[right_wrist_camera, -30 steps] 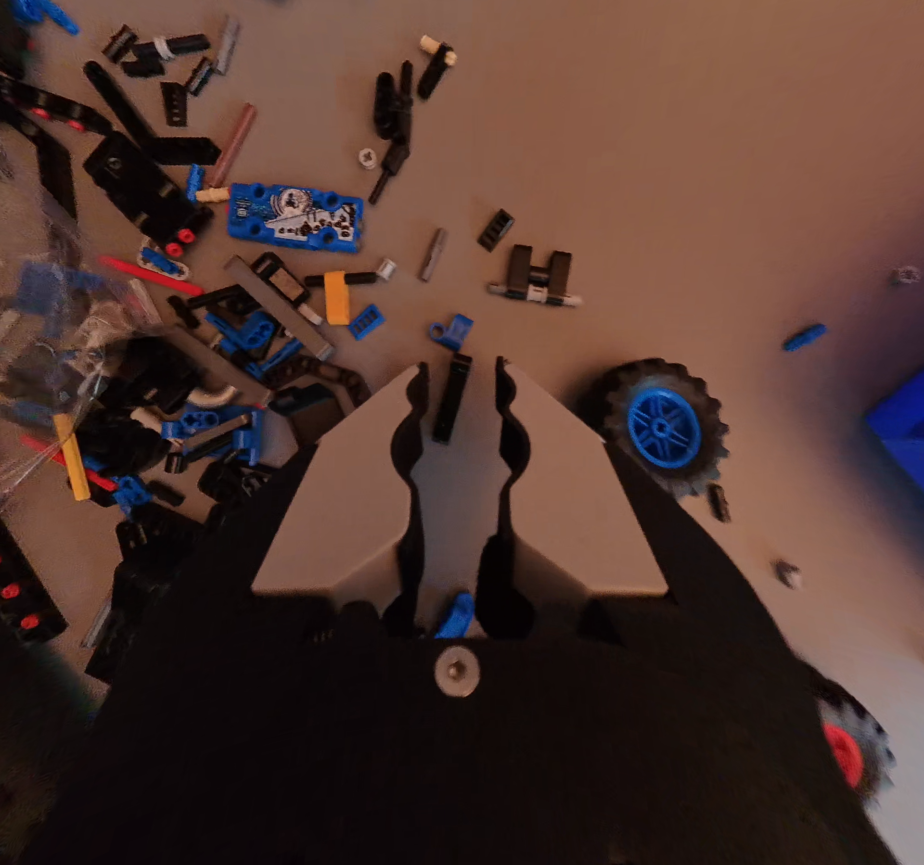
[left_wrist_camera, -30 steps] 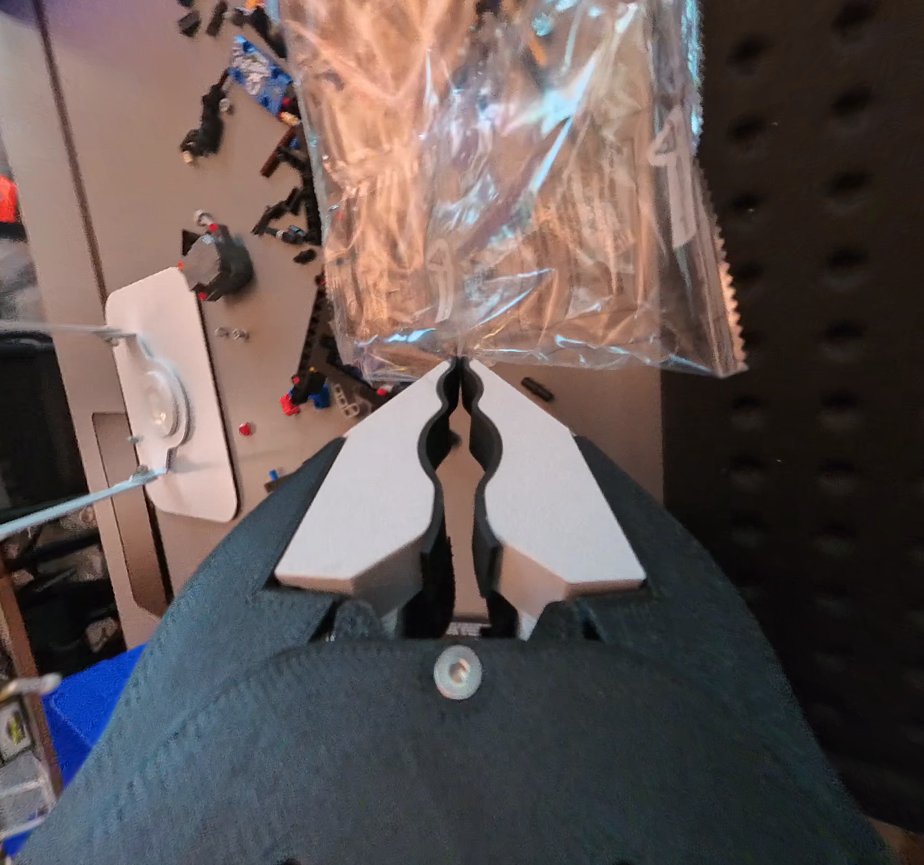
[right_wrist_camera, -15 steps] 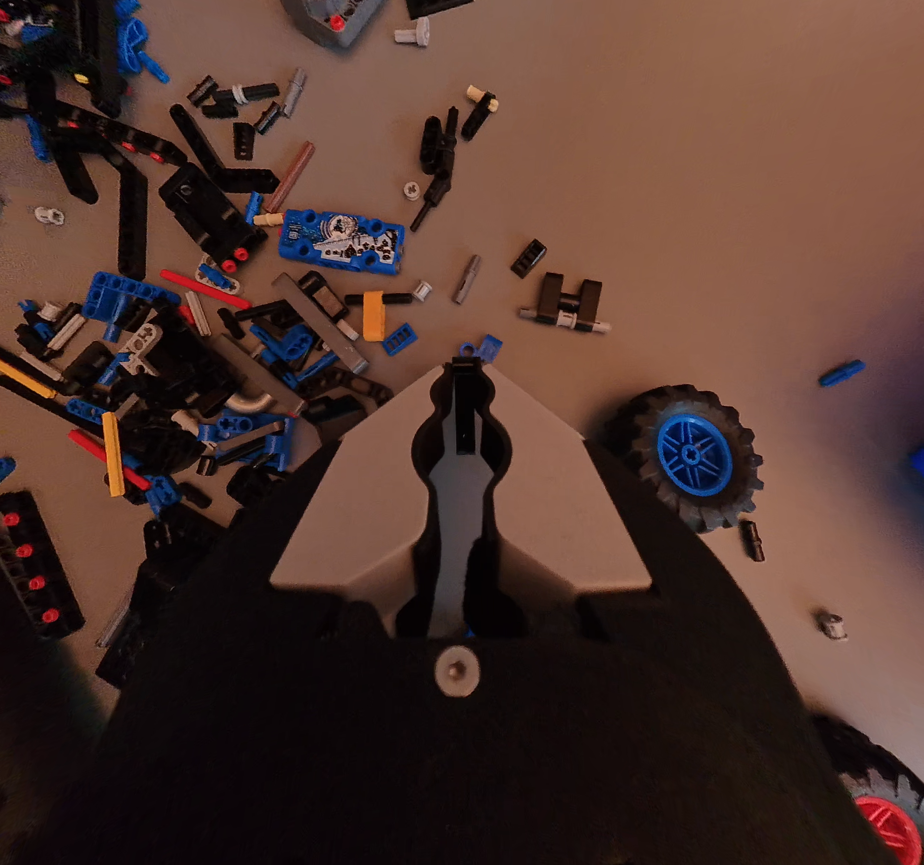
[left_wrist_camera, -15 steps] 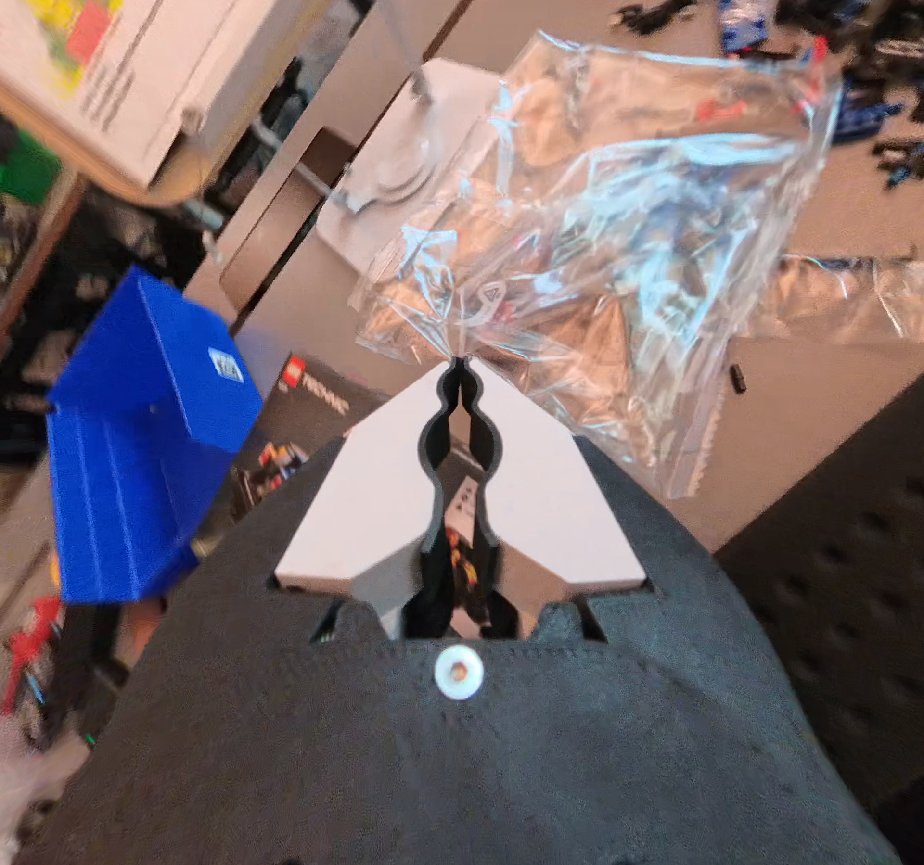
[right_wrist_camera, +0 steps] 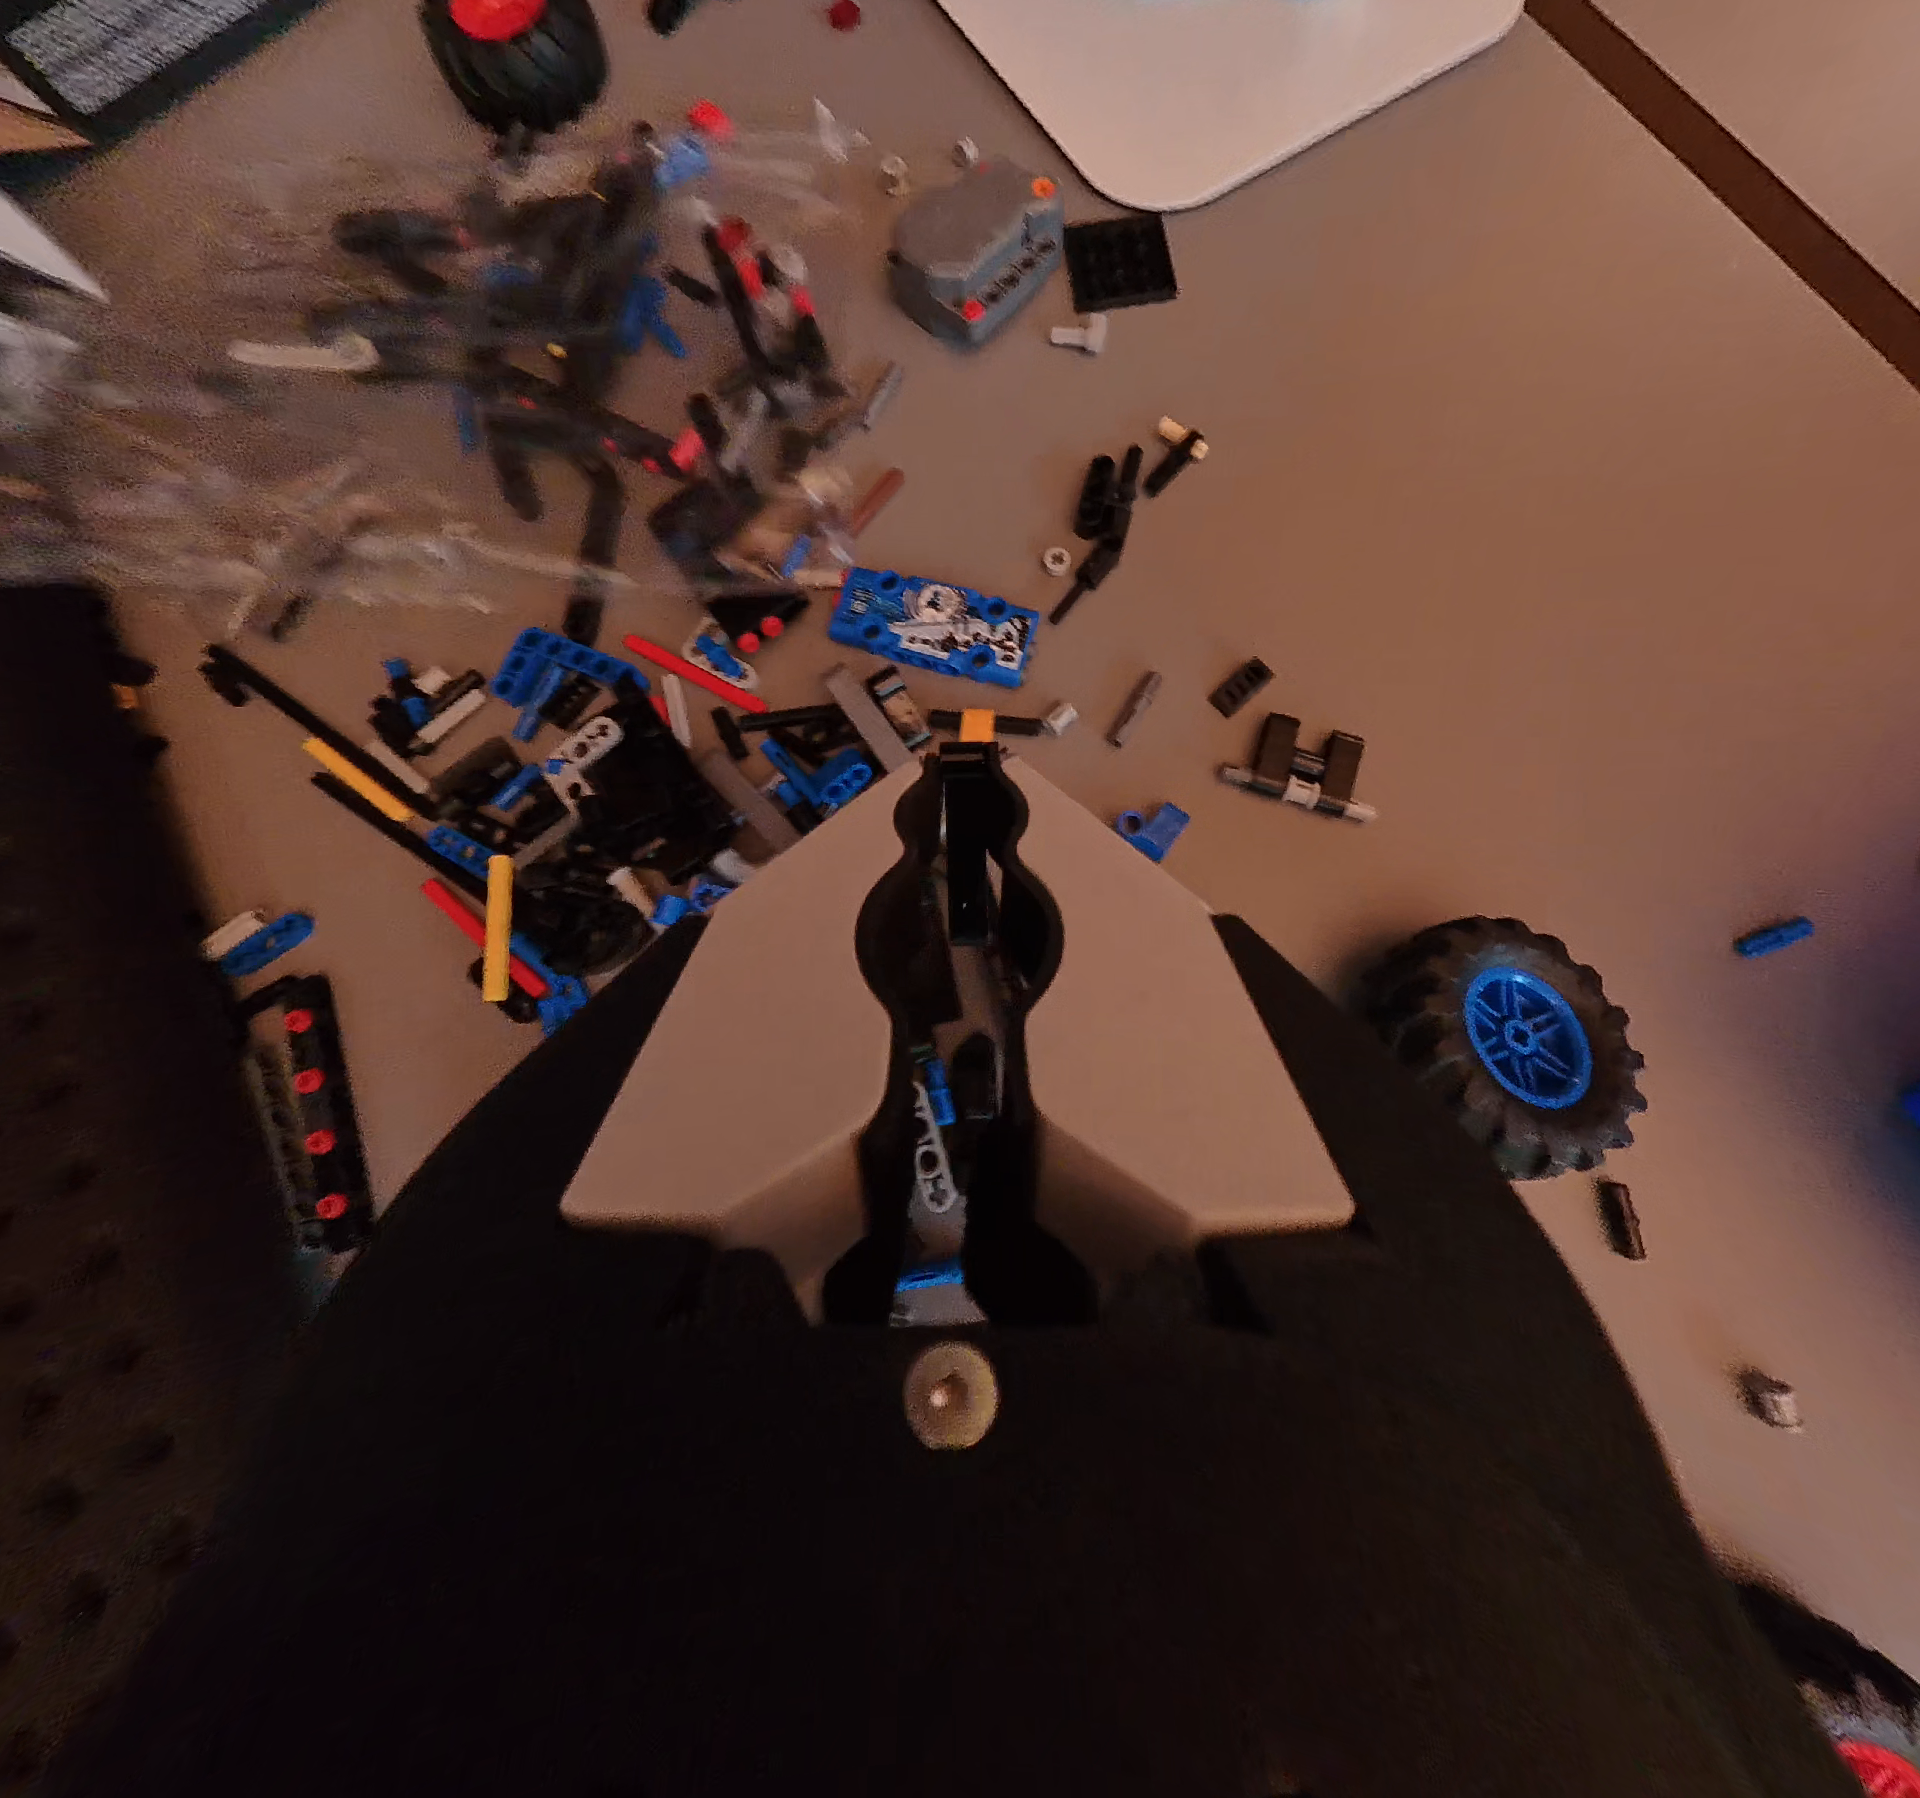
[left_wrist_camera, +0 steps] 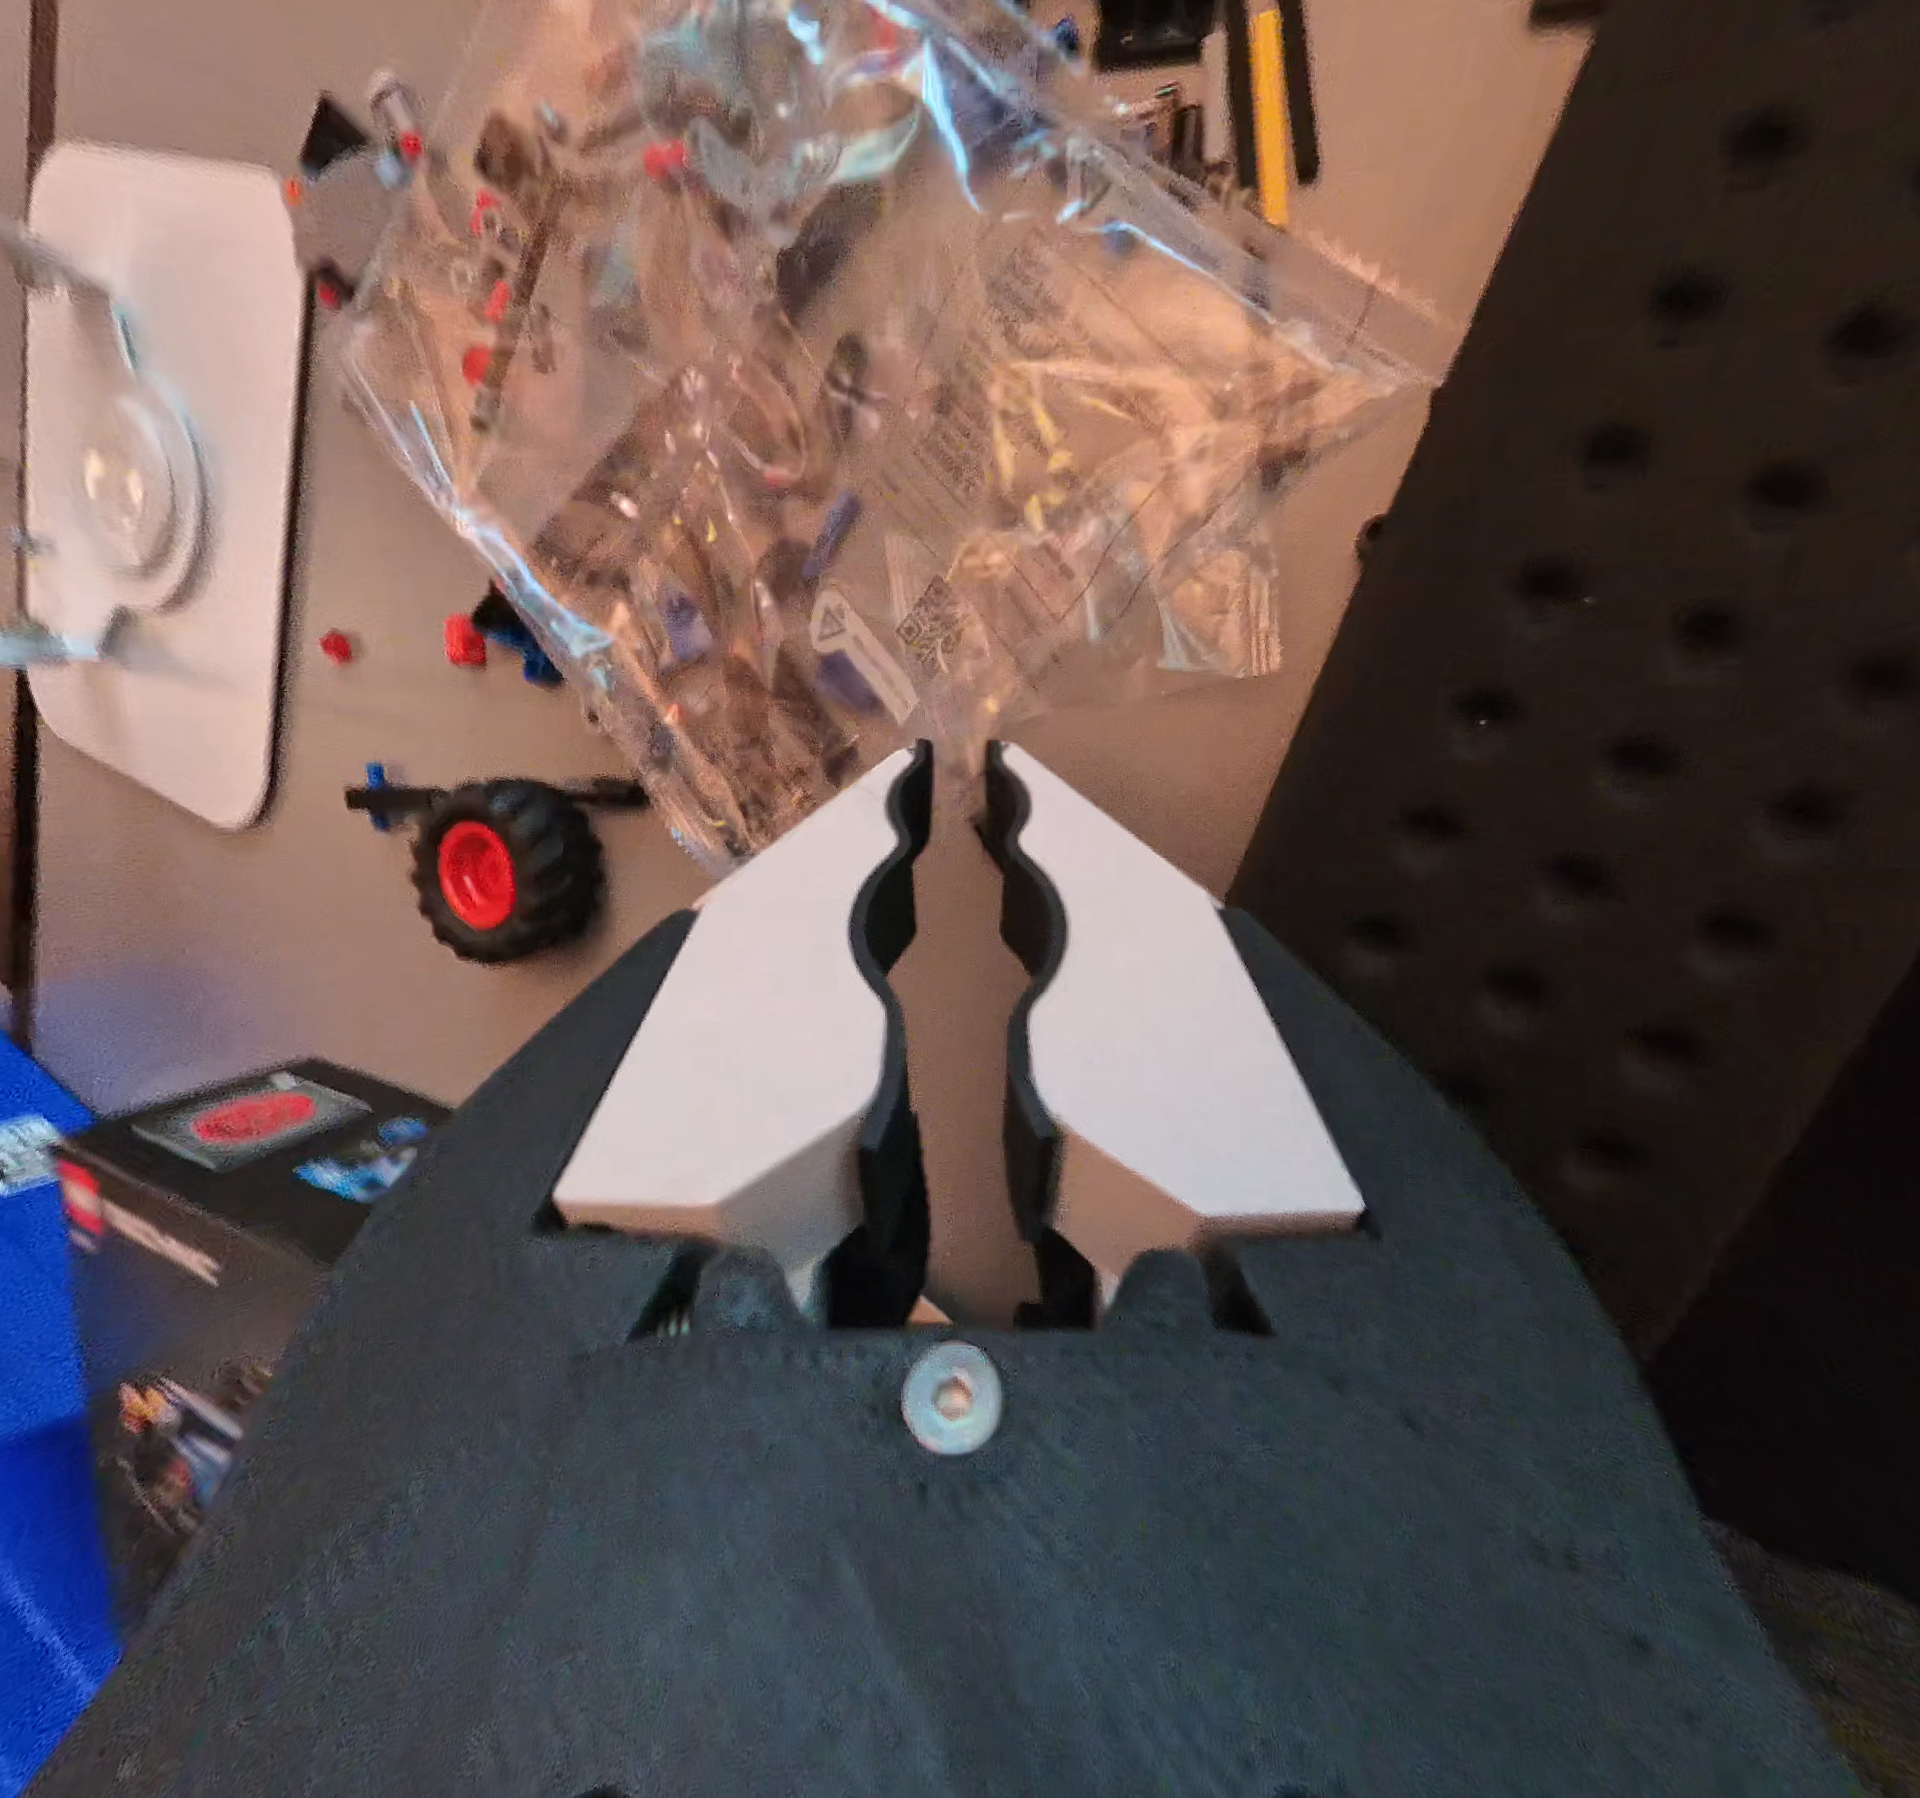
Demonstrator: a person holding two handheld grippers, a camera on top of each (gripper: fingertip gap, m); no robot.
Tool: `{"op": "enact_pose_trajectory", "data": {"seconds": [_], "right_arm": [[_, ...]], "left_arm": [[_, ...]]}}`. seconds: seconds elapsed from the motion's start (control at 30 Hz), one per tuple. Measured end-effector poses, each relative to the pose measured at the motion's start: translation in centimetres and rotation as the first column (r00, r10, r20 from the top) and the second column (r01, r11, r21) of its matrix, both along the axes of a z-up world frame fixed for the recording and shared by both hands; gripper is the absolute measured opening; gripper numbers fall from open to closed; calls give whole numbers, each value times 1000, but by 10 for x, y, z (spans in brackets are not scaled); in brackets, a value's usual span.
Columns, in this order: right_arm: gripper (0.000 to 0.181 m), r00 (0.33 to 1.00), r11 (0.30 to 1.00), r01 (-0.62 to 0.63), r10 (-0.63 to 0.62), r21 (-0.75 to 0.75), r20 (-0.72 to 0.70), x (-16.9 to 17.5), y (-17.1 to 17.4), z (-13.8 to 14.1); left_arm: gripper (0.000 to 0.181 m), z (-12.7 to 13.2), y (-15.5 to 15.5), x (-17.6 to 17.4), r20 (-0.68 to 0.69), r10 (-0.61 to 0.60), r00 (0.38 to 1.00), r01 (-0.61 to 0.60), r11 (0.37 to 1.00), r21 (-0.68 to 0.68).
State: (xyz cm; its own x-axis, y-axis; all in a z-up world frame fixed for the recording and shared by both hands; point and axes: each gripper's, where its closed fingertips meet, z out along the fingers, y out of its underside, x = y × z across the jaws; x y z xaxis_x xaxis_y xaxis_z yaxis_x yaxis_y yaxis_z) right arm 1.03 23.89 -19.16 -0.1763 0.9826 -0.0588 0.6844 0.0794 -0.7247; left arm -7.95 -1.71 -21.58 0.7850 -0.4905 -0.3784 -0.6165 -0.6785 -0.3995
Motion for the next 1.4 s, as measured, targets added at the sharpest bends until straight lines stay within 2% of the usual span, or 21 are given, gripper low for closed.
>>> {"op": "enact_pose_trajectory", "data": {"seconds": [0.07, 0.13, 0.17, 0.23, 0.27, 0.33, 0.47, 0.57, 0.63, 0.77, 0.9, 1.03, 1.1, 1.2, 1.3, 1.4], "right_arm": [[6, 999, 1000, -19, 19, -10, -27, 2, -7, 7], [5, 999, 1000, -30, 30, -6, -38, 4, -12, 9], [6, 999, 999, -36, 35, -5, -41, 4, -14, 10], [5, 998, 999, -46, 46, -10, -47, 4, -17, 10], [5, 998, 999, -50, 49, -12, -48, 3, -18, 10], [5, 997, 998, -59, 58, -17, -49, 2, -20, 9], [6, 997, 998, -66, 65, -19, -48, 3, -21, 6], [5, 996, 997, -71, 68, -38, -61, 4, -22, 8], [5, 995, 996, -78, 73, -53, -75, 5, -23, 10], [5, 982, 987, -131, 117, -94, -148, 6, -41, 31], [6, 936, 956, -266, 226, -122, -270, 6, -88, 67], [6, 842, 893, -437, 363, -110, -400, 2, -150, 99], [6, 826, 883, -466, 413, -53, -383, -8, -171, 93], [6, 840, 866, -500, 488, 9, -239, -20, -184, 58], [5, 878, 887, -460, 462, 45, -126, -32, -174, 32], [5, 886, 886, -451, 459, 106, -61, -38, -166, 19]], "left_arm": [[17, 7, 7, 8, -8, -86, 996, 86, 996, 28], [36, 11, 11, 11, -46, -163, 985, 165, 986, 30], [40, 13, 14, 5, -102, -189, 977, 193, 981, 32], [59, 8, 14, -5, -169, -239, 956, 238, 971, -26], [59, 7, 17, -10, -194, -264, 945, 261, 965, -39], [48, 2, 20, -19, -187, -300, 936, 291, 954, -75], [0, -5, 23, -29, -154, -350, 924, 333, 935, -125], [0, -5, 23, -24, -79, -329, 941, 317, 939, -136], [0, -1, 30, -18, -56, -292, 955, 286, 954, -91], [0, 2, 35, -4, 31, -196, 980, 198, 979, -59], [0, 9, 48, 3, 145, -104, 984, 110, 993, -37], [0, 16, 61, 13, 259, -38, 965, 46, 999, -23], [0, 22, 65, 18, 295, -20, 955, 26, 1000, -15], [0, 34, 72, 26, 389, -6, 921, 3, 1000, 9], [0, 40, 74, 34, 471, 1, 882, -8, 1000, 13], [0, 45, 74, 41, 538, -7, 843, -1, 1000, 15]]}}
